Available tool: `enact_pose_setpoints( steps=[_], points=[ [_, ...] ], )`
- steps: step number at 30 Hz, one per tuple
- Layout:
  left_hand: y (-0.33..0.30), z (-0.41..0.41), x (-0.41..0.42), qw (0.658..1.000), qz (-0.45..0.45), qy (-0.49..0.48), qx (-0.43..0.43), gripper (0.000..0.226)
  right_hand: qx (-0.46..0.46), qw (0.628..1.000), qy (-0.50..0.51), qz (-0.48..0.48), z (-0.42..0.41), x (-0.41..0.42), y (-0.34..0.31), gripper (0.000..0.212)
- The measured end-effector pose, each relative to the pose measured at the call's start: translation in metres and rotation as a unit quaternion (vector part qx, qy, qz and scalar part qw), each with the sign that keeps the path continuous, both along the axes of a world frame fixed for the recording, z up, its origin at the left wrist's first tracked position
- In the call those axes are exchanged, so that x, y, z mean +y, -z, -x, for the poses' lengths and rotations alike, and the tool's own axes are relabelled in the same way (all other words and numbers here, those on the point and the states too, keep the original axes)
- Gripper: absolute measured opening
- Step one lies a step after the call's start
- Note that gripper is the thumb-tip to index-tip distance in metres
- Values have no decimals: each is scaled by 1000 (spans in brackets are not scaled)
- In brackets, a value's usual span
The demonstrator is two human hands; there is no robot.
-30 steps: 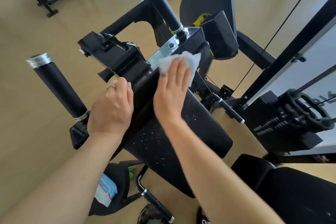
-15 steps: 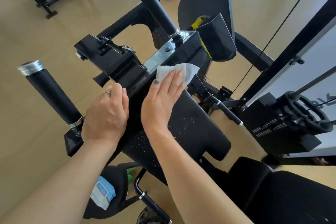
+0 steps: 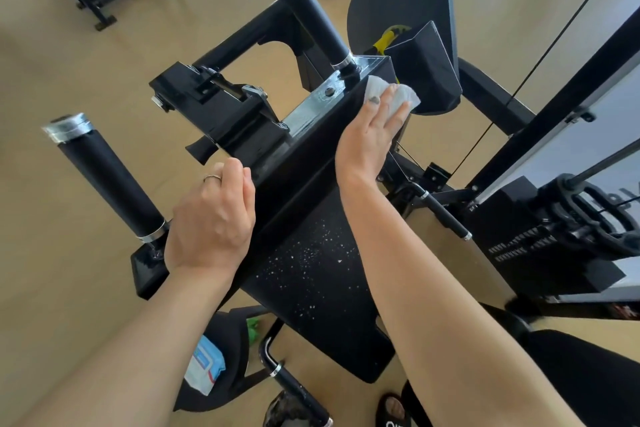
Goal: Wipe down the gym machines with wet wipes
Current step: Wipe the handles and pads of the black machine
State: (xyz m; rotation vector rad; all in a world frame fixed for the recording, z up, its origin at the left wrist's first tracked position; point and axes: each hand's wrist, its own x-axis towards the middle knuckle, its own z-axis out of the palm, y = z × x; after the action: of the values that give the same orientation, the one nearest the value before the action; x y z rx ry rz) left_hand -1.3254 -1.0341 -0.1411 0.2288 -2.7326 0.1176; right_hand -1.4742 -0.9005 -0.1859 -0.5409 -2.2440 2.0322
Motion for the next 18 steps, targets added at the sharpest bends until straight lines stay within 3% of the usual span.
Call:
enact_pose_setpoints(
  steps=[9,13,18],
  points=[
    [0,1,2,1000,5,2,14,25,24,996,-84,7,-122,-56,10,57],
    [1,0,1,1000,1,0,8,27,38,998,-48,15,-80,-40,13,57],
    [2,0,0,1000,1,-1,2,27,-28,986,28,162,8,6,12,69]
  ],
)
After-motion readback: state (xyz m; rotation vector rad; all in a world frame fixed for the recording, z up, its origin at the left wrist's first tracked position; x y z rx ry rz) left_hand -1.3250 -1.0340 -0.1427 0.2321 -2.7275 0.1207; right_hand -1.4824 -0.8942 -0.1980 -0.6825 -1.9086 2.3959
